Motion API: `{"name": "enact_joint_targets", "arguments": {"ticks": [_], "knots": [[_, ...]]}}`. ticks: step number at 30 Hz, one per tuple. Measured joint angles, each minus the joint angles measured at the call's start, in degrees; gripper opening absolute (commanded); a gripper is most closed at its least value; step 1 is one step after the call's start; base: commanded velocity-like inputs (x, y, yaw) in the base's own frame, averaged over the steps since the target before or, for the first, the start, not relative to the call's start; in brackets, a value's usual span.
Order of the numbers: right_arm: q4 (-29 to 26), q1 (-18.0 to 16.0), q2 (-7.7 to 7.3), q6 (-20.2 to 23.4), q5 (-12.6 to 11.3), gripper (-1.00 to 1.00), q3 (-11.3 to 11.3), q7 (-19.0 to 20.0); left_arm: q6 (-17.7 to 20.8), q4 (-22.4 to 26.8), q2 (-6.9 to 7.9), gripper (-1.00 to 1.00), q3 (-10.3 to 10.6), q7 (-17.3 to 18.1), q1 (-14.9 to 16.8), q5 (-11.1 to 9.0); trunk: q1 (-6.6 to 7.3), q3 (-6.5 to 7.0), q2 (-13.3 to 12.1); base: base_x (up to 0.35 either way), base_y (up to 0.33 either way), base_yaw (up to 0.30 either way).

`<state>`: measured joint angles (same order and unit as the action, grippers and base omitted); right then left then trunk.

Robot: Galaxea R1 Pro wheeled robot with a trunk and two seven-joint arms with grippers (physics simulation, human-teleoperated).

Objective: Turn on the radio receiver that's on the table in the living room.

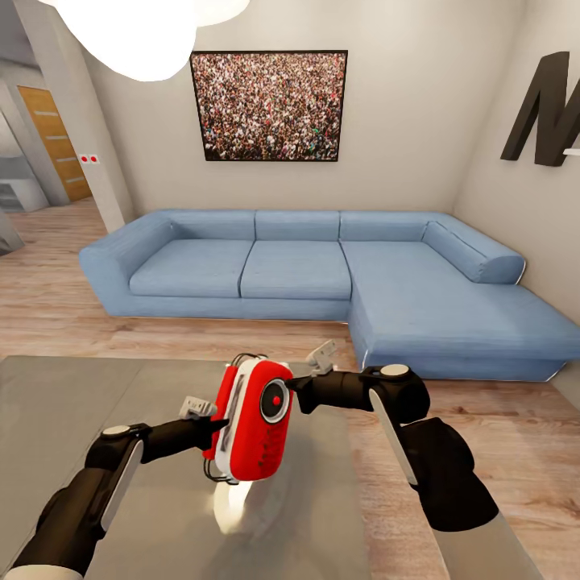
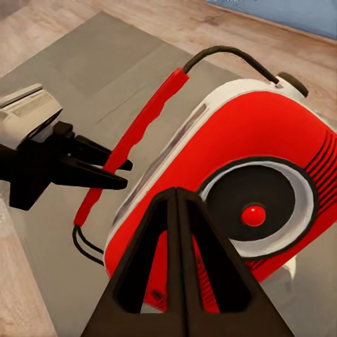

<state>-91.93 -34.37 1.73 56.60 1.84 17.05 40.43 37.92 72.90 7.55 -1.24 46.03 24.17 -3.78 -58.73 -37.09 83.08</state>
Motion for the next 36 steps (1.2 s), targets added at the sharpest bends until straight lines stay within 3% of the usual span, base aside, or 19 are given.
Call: {"name": "enact_joint_targets", "arguments": {"ticks": [4, 12, 29, 31, 36], "knots": [[0.0, 0.0, 0.20, 0.0, 0.0, -1.00, 0.0, 0.0, -1.8, 0.1, -0.02, -1.00, 0.0, 0.4, 0.0, 0.0, 0.00, 0.00, 0.0, 0.000, 0.000, 0.000], [0.1, 0.0, -0.04, 0.0, 0.3, -1.00, 0.0, -0.1, -1.8, 0.6, -0.06, -1.00, -0.1, 3.9, 0.0, 0.0, 0.00, 0.00, 0.0, 0.000, 0.000, 0.000], [0.1, 0.0, -1.12, -0.1, 0.6, -1.00, -0.2, -0.3, -1.9, 0.6, 0.01, -1.00, -0.3, 4.2, 0.0, 0.0, 0.00, 0.00, 0.0, 0.000, 0.000, 0.000], [0.1, 0.0, -2.36, -0.2, 0.7, -1.00, -0.3, -0.3, -1.8, 0.6, 0.01, -1.00, -0.3, 4.2, 0.0, 0.0, 0.00, 0.00, 0.0, 0.000, 0.000, 0.000], [0.1, 0.0, -2.81, -0.2, 0.6, -1.00, -0.3, -0.3, -1.9, 1.0, 0.01, -1.00, -0.3, 4.2, 0.0, 0.0, 0.00, 0.00, 0.0, 0.000, 0.000, 0.000]]}}
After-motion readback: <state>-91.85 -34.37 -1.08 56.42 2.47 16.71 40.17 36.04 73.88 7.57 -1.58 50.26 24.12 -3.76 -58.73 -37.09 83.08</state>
